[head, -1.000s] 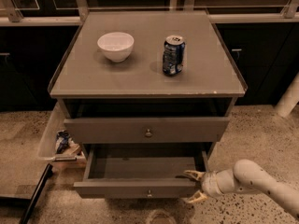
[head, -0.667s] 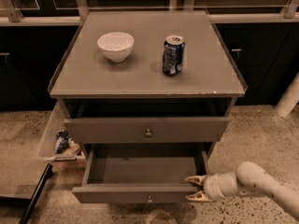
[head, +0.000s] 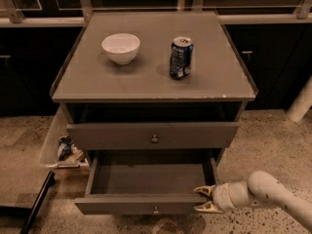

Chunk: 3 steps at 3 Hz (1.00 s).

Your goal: Open middle drawer

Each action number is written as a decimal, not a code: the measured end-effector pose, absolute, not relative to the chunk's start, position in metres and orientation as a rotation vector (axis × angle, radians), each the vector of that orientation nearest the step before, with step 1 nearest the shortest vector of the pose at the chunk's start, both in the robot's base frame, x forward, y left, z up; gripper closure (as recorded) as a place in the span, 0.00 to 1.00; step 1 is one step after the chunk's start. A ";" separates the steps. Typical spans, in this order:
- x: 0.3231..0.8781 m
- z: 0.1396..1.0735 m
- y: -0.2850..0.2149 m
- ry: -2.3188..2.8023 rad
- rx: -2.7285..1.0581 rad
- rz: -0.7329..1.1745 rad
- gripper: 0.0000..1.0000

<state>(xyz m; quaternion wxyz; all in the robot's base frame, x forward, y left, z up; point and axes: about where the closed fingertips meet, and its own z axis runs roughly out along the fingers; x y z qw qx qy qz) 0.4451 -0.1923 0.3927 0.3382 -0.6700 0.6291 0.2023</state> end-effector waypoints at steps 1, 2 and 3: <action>0.445 0.393 -0.191 1.639 -1.745 0.527 1.00; 0.445 0.393 -0.191 1.639 -1.745 0.527 0.81; 0.445 0.393 -0.191 1.639 -1.745 0.527 0.58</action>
Offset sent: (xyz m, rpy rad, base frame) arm -0.0002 0.0015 0.0000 0.0000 0.0000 0.0000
